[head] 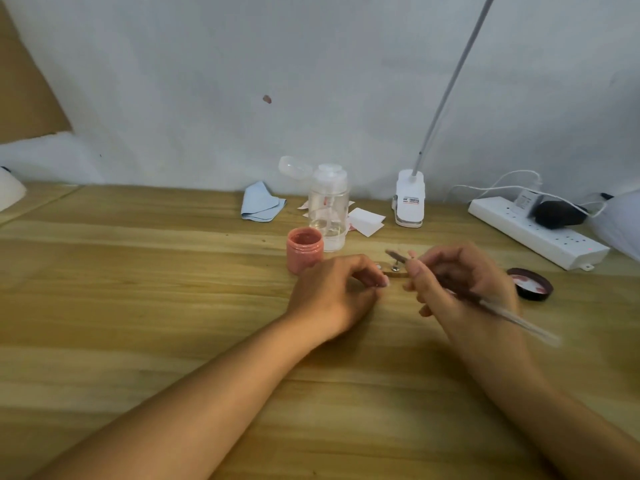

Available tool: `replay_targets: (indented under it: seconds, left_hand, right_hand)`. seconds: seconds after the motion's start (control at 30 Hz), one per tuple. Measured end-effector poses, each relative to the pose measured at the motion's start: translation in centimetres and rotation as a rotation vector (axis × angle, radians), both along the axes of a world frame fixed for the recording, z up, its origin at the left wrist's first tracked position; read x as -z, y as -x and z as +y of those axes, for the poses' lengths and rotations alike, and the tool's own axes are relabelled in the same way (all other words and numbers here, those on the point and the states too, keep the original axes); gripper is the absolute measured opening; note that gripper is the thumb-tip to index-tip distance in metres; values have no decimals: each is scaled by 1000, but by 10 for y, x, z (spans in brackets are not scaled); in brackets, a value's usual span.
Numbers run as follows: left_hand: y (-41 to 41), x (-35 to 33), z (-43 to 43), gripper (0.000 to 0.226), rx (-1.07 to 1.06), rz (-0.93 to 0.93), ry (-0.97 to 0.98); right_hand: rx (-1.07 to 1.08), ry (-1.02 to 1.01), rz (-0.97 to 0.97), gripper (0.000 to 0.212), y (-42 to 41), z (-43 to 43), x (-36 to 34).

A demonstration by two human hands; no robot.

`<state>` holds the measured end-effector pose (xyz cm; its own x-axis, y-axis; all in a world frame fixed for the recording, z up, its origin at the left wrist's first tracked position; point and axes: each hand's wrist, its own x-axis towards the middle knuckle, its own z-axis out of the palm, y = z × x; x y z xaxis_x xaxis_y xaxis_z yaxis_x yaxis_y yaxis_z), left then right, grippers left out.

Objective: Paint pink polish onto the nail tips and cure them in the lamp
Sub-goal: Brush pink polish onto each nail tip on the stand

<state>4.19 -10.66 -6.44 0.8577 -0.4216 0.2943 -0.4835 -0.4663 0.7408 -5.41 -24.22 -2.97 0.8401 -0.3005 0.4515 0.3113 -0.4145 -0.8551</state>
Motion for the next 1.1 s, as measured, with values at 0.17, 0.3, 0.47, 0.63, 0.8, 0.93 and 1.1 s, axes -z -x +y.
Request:
replay_targets:
  seconds: [0.17, 0.3, 0.47, 0.63, 0.8, 0.93, 1.1]
  left_hand:
    - [3, -4, 0, 16, 11, -42, -104]
    - [1, -4, 3, 25, -16, -86, -77]
    - [2, 4, 1, 7, -1, -97, -78]
    - [1, 2, -2, 5, -27, -115, -84]
    - [3, -1, -4, 4, -22, -37, -75]
    - [5, -5, -6, 13, -56, 18, -68]
    - [6, -8, -4, 16, -53, 19, -72]
  right_hand:
    - [-139, -69, 79, 10, -12, 19, -24]
    - [-95, 41, 196, 13, -58, 36, -48]
    - [-10, 354, 313, 21, -98, 54, -45]
    - [33, 429, 319, 13, -106, 60, -43]
    - [14, 136, 167, 13, -83, 37, -51]
    - [-187, -258, 222, 12, -58, 12, -38]
    - [-232, -122, 230, 18, -68, 10, -41]
